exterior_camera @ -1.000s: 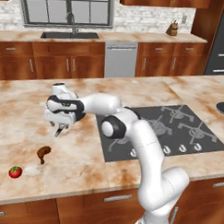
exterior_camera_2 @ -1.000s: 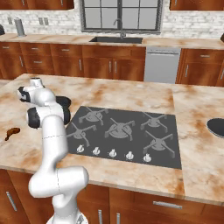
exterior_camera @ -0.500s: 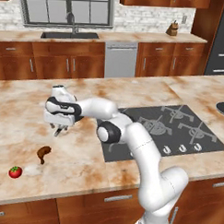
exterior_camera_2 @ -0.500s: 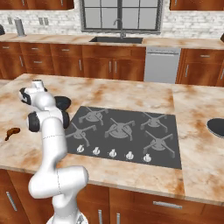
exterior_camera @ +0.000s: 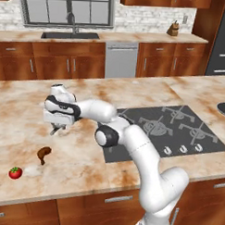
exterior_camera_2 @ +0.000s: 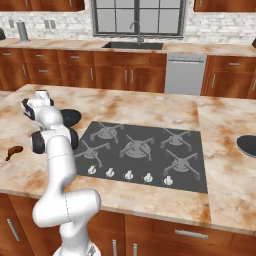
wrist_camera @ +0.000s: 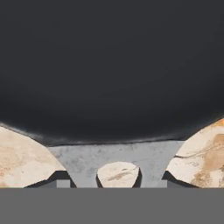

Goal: Place both pans onto different burners. Then place the tomato and the chicken drumstick on different pans.

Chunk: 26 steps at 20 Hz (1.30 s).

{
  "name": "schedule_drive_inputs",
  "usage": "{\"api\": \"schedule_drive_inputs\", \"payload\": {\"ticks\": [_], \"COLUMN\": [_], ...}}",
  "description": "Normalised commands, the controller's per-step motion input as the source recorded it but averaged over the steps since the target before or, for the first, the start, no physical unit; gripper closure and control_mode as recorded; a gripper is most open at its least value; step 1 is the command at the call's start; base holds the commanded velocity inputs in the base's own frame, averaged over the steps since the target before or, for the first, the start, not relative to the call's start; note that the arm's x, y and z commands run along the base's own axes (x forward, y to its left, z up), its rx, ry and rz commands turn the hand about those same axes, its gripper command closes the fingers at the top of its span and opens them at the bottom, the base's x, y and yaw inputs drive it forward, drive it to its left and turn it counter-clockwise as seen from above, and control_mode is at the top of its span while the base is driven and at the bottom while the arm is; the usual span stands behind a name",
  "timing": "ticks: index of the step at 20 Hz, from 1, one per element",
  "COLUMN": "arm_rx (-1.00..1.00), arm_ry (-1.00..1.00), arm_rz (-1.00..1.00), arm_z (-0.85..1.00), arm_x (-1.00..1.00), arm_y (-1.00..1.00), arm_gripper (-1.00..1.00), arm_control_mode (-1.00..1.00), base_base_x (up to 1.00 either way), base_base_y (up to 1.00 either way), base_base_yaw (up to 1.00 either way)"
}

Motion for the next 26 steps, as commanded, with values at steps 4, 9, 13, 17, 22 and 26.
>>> {"api": "schedule_drive_inputs", "payload": {"ticks": [4,9,13,17,22,26], "arm_rx": [0.0,0.0,0.12,0.19,0.13,0.08], "arm_ry": [-0.04,-0.11,-0.04,-0.1,-0.21,-0.24], "arm_rz": [0.0,0.0,0.0,0.0,0.0,0.0], "arm_z": [0.16,0.15,0.08,0.0,0.0,0.0], "arm_x": [-0.03,-0.17,-0.38,-0.72,-0.9,-1.0], "arm_y": [-0.29,-0.34,-0.57,-0.86,-0.84,-0.81], "arm_gripper": [1.0,1.0,1.0,1.0,1.0,1.0], "arm_control_mode": [-1.0,-1.0,-1.0,-1.0,-1.0,-1.0], "base_base_x": [0.0,0.0,0.0,0.0,0.0,0.0], "base_base_y": [0.0,0.0,0.0,0.0,0.0,0.0], "base_base_yaw": [0.0,0.0,0.0,0.0,0.0,0.0]}}
